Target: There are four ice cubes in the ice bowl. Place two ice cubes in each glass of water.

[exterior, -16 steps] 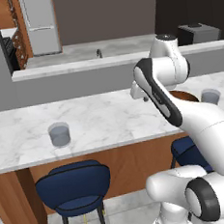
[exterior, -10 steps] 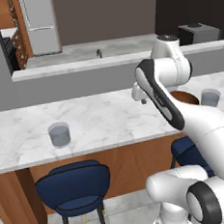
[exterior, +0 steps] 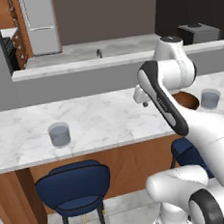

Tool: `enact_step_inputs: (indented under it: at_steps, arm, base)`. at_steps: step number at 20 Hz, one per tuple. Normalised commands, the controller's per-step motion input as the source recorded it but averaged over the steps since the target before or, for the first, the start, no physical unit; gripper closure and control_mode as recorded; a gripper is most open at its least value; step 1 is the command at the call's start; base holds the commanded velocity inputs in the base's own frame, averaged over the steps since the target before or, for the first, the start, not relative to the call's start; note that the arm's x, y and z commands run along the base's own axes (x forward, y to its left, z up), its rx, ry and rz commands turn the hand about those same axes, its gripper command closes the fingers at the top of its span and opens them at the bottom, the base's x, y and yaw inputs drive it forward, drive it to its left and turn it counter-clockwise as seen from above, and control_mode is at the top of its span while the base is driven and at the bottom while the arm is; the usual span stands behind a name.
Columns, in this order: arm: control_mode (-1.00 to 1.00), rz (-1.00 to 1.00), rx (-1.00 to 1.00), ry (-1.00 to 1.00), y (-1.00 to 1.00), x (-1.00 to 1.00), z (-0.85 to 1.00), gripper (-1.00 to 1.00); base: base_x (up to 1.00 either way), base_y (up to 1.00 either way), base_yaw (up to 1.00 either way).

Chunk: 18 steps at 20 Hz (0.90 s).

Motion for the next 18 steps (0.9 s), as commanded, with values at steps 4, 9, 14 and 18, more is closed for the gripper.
enact_step_inputs:
  at_steps: [4,9,14,18]
  arm:
    - [-1.00,0.00,0.00,0.00,0.00,-0.33,-0.01,-1.00]
    - [-1.00,0.00,0.00,0.00,0.00,-0.36,-0.01,-1.00]
    - [-1.00,0.00,0.00,0.00,0.00,-0.53,-0.06,-1.00]
    - [-1.00,0.00,0.00,0.00,0.00,-0.49,-0.08,-1.00]
  base:
    - [0.00,0.00,0.00]
    - [0.00,0.00,0.00]
    - [0.00,0.00,0.00]
    - [0.00,0.00,0.00]
